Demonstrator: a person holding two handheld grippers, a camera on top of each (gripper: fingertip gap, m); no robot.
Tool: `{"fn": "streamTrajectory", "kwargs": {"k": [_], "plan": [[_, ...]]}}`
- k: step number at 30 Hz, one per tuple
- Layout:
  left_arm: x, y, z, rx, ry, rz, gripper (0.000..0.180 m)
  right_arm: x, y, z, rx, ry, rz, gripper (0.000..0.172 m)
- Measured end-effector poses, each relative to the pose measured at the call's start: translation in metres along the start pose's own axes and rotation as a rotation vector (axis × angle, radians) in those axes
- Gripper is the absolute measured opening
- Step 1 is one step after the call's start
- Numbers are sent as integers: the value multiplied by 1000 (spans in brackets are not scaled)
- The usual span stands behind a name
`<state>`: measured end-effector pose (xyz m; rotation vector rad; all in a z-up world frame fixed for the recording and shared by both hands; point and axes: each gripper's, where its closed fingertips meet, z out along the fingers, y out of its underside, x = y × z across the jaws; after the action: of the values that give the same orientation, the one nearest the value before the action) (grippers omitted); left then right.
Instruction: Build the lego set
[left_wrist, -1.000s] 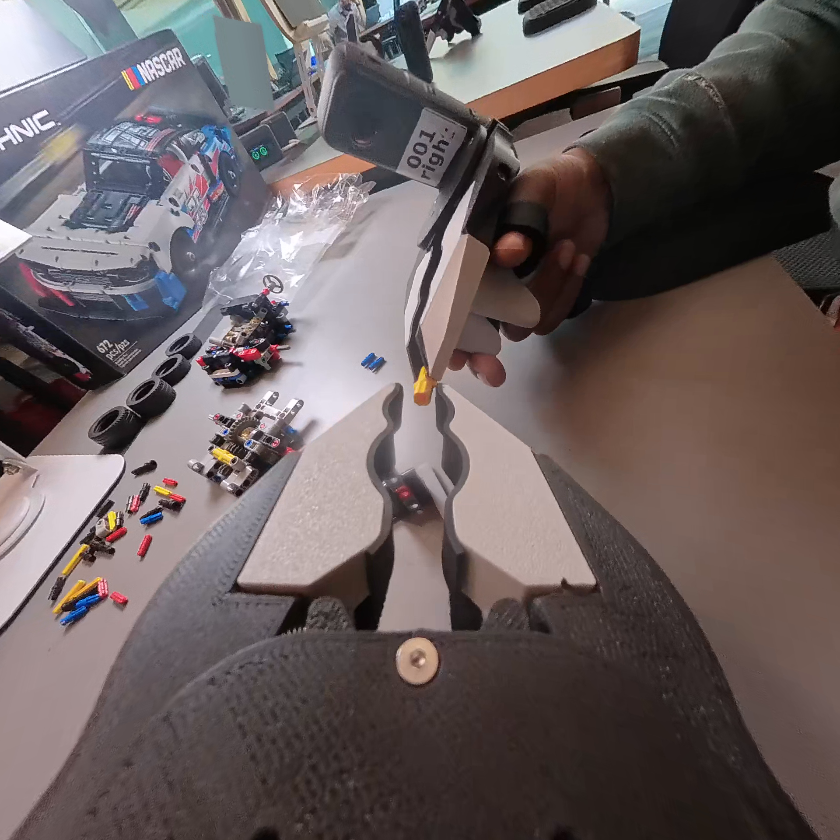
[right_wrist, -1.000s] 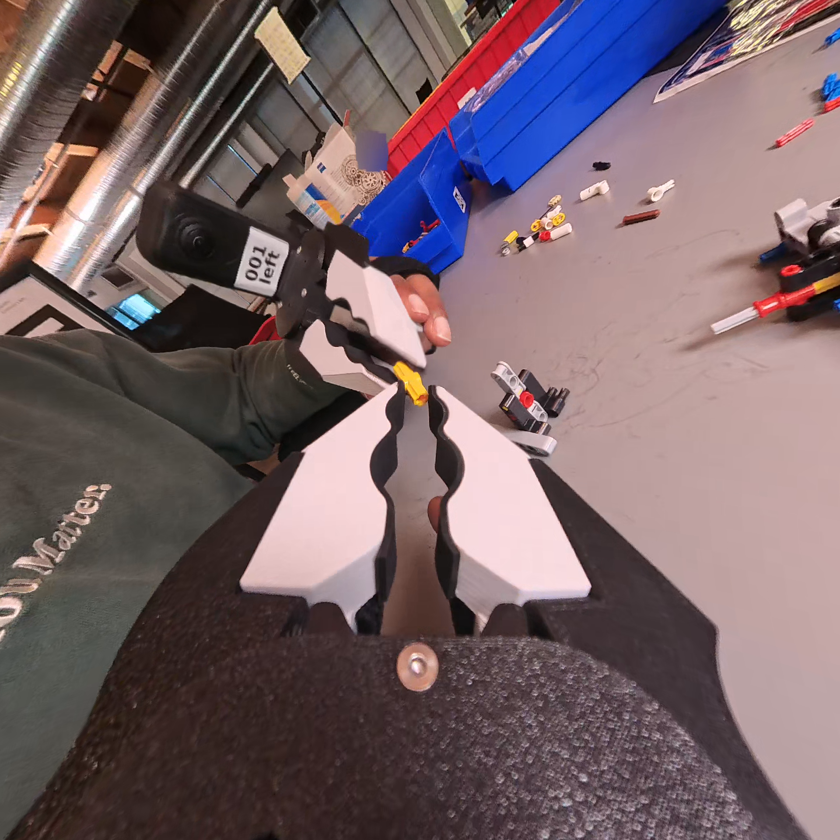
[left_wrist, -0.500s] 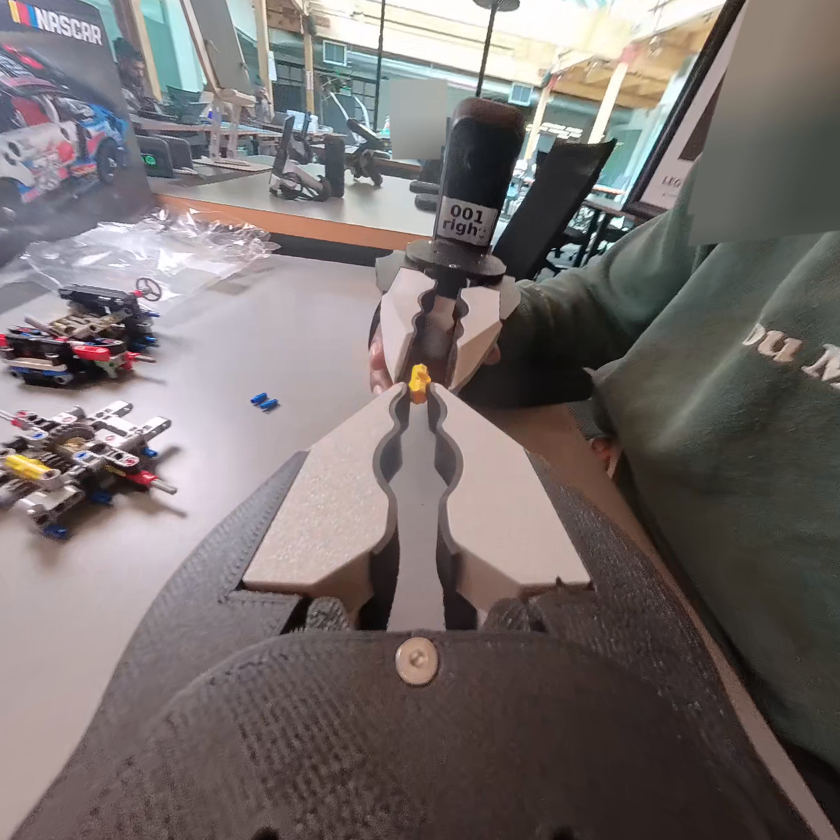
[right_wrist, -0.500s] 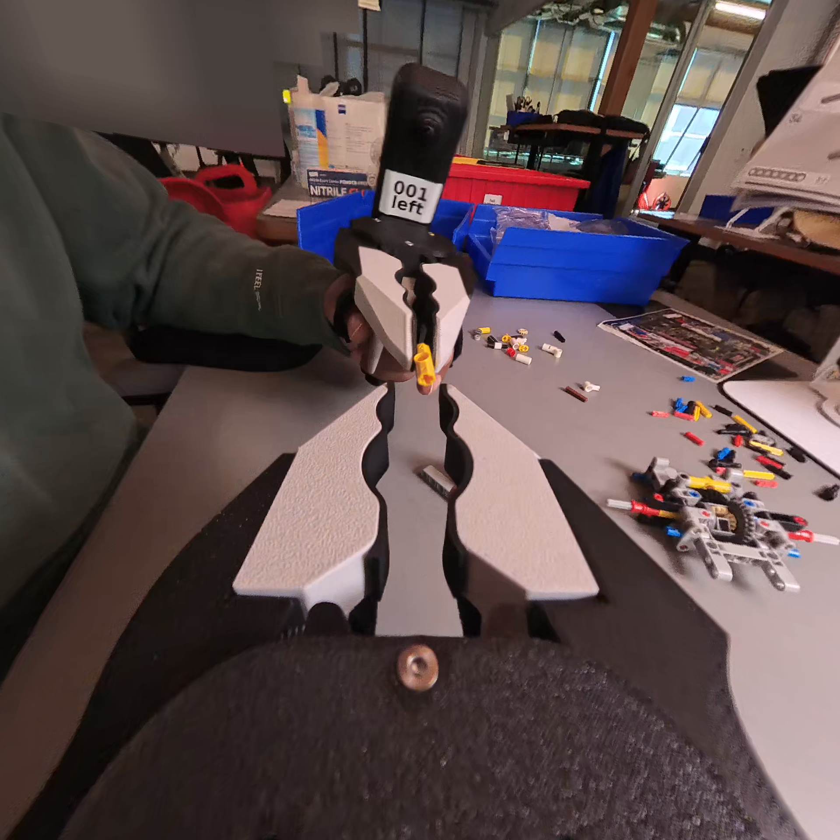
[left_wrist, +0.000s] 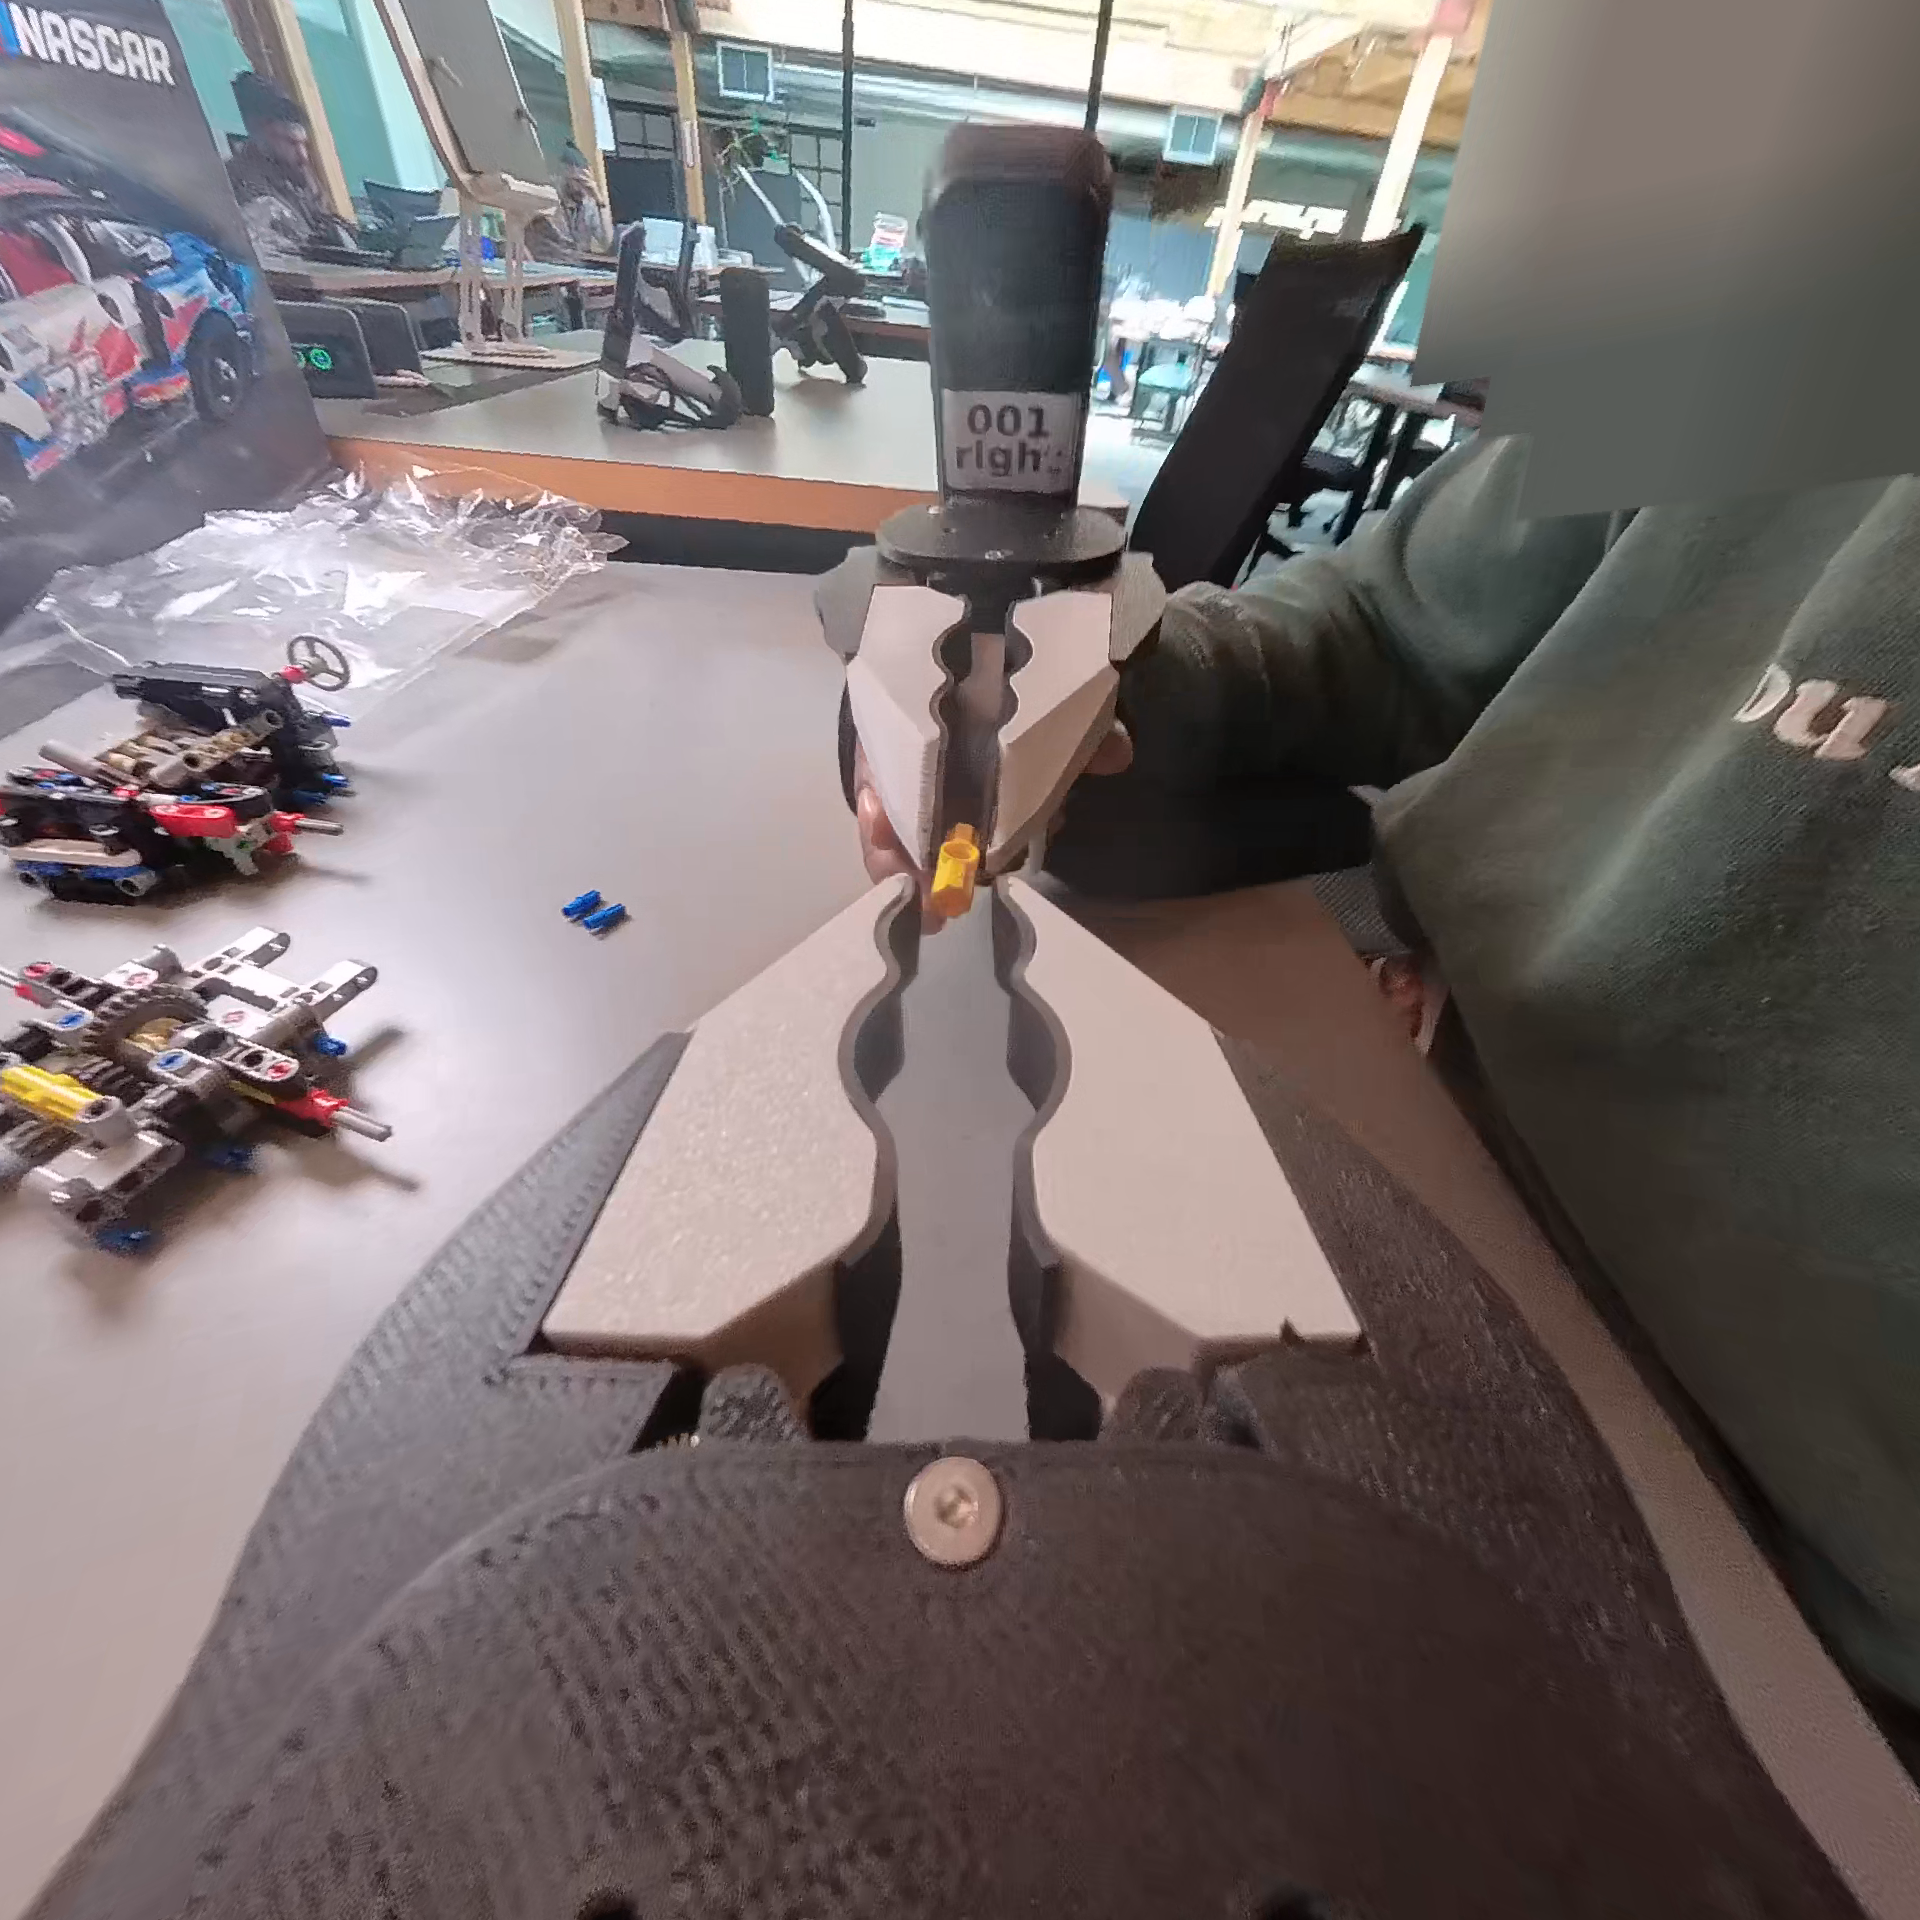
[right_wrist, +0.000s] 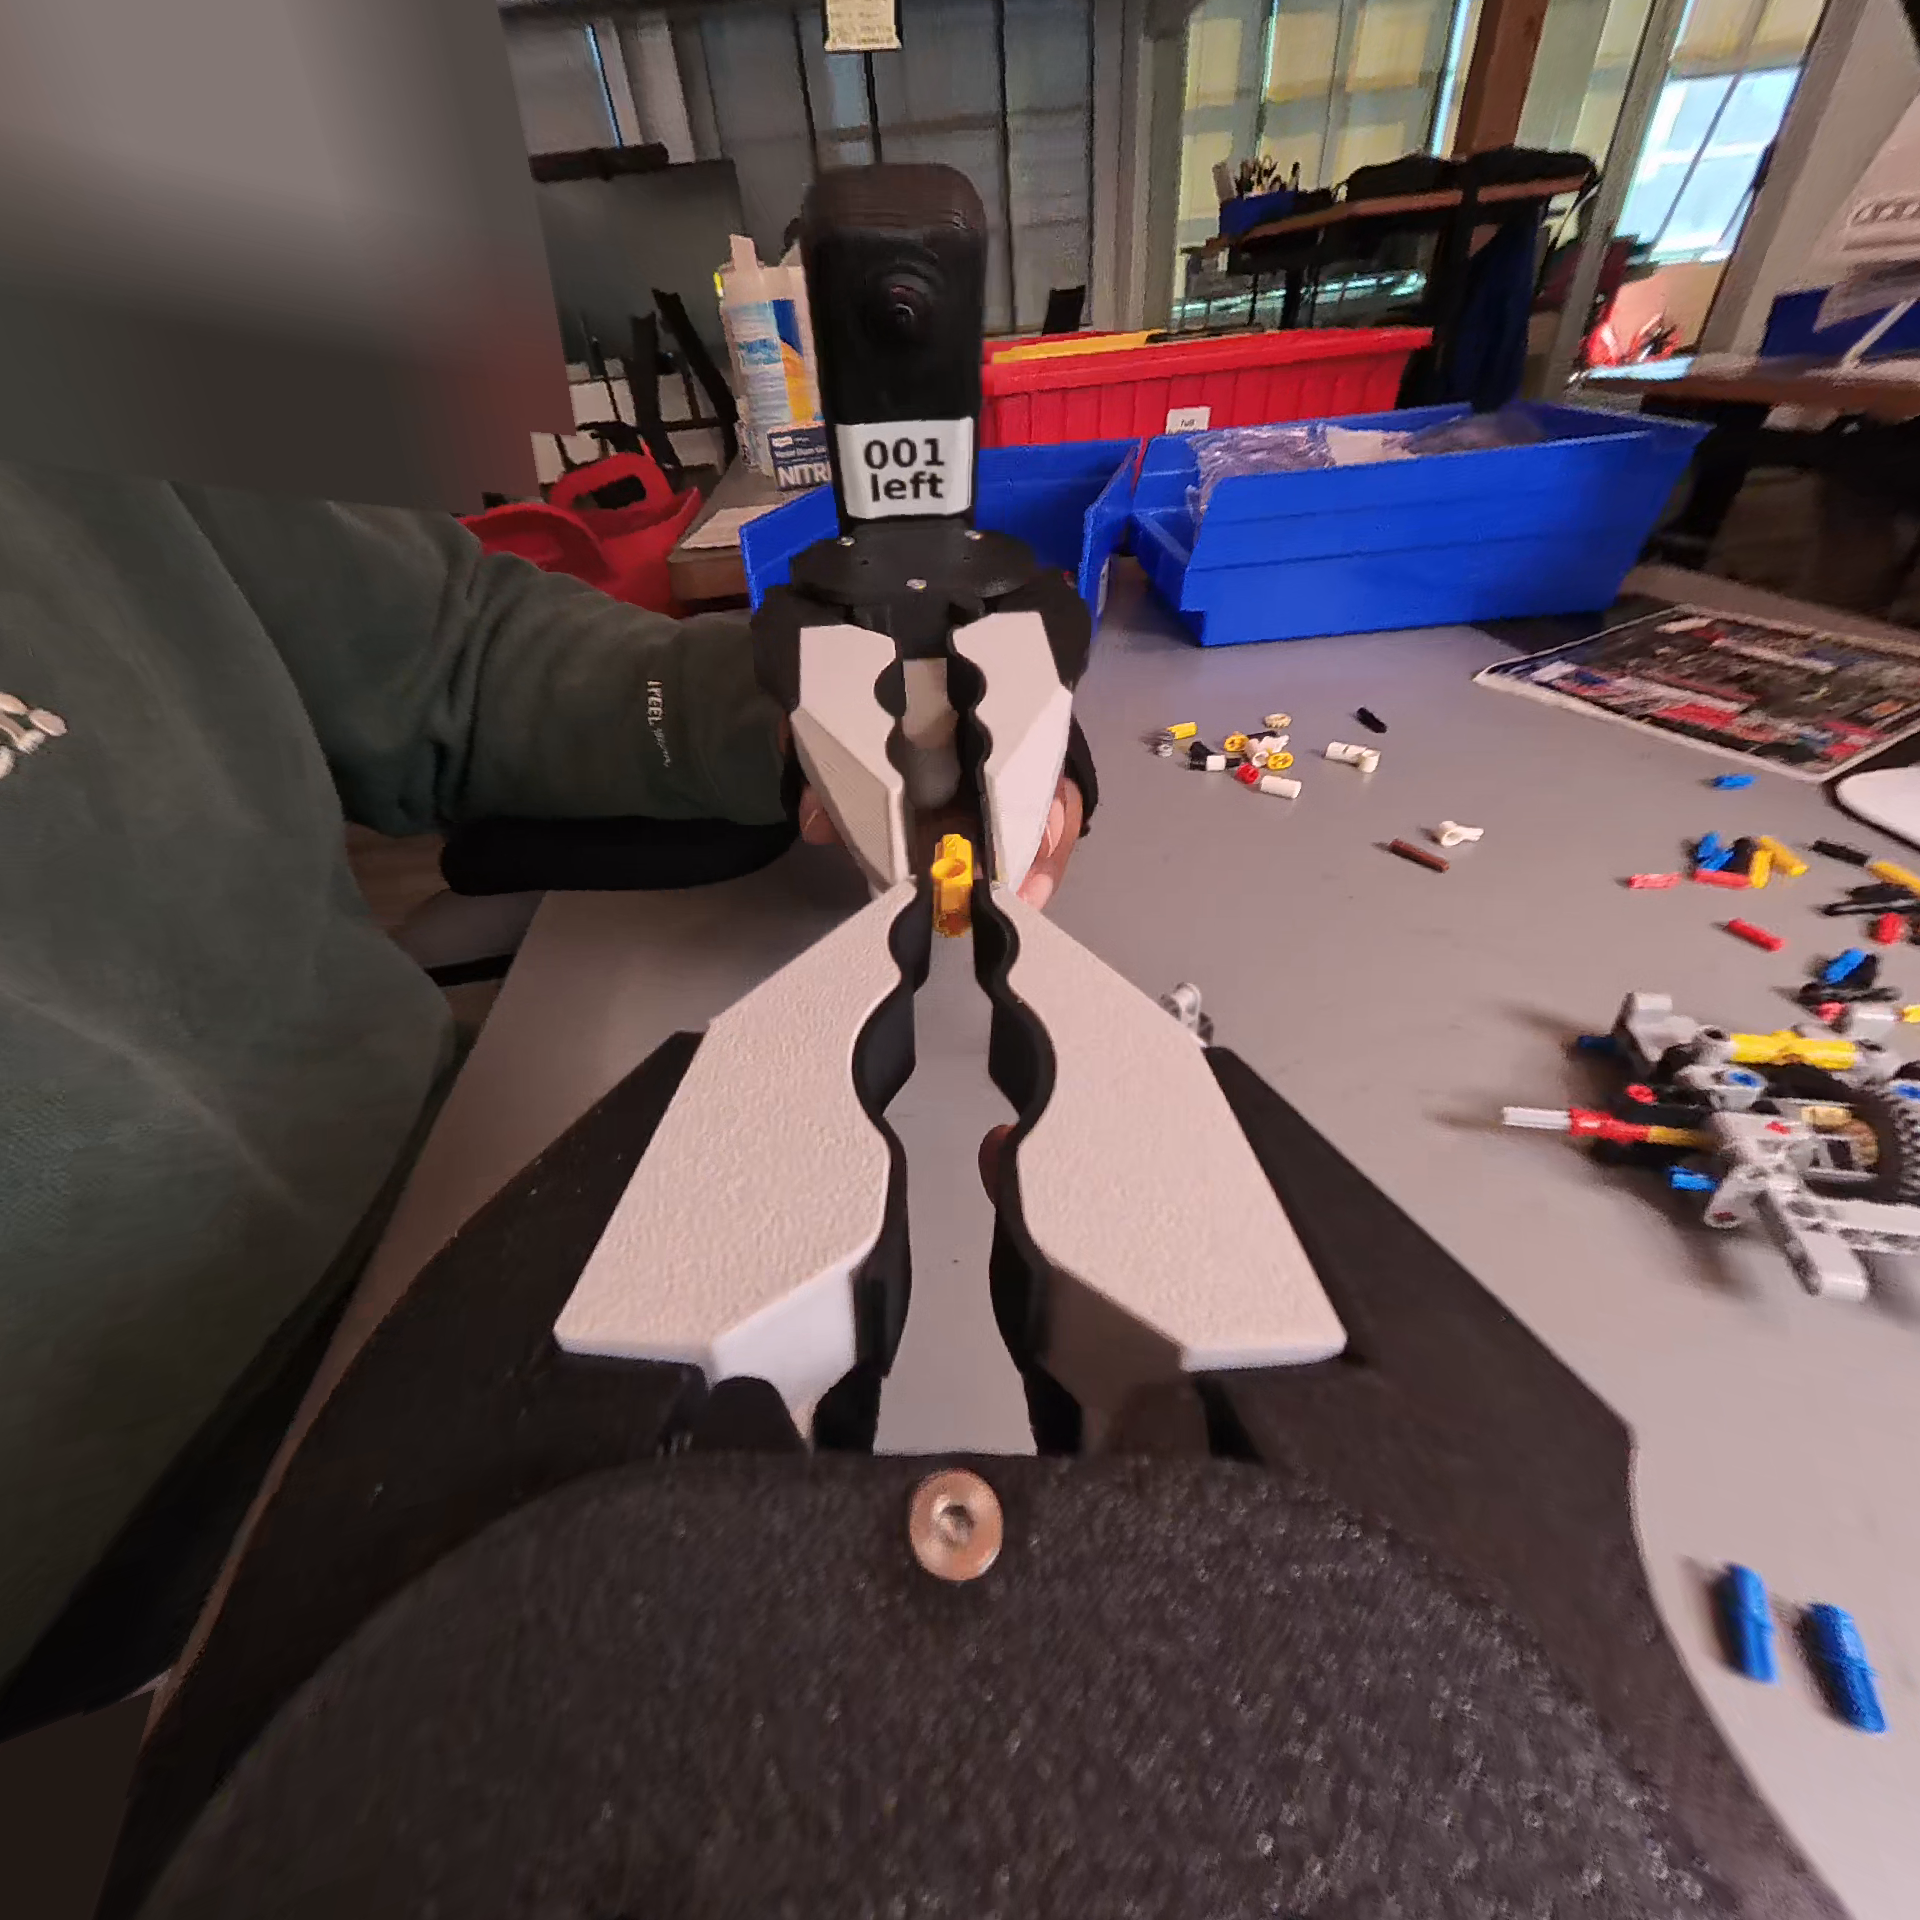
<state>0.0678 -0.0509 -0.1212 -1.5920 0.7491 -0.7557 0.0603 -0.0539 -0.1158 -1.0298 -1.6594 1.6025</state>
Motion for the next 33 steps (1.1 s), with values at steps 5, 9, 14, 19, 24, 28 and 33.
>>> {"fn": "streamTrajectory", "kwargs": {"k": [5,9,14,19,24,28,33], "plan": [[1,4,3,-38,-29,65,6,-1,5,1,-27,-30,63,6],[1,6,3,-41,2,4,5,-1,7,1,-32,-43,95,6],[-6,7,2,-22,-9,-77,5,30,18,-17,-169,87,-54,16],[-16,8,-3,-22,-46,-97,5,119,56,-82,-469,419,-1,13],[-21,9,-5,-22,-65,-105,5,130,89,-85,-653,400,49,13],[-23,10,-6,-23,-69,-110,5,134,96,-79,-745,408,10,12],[-22,14,-5,-46,-67,-109,5,137,101,-79,-852,415,-2,4]]}}
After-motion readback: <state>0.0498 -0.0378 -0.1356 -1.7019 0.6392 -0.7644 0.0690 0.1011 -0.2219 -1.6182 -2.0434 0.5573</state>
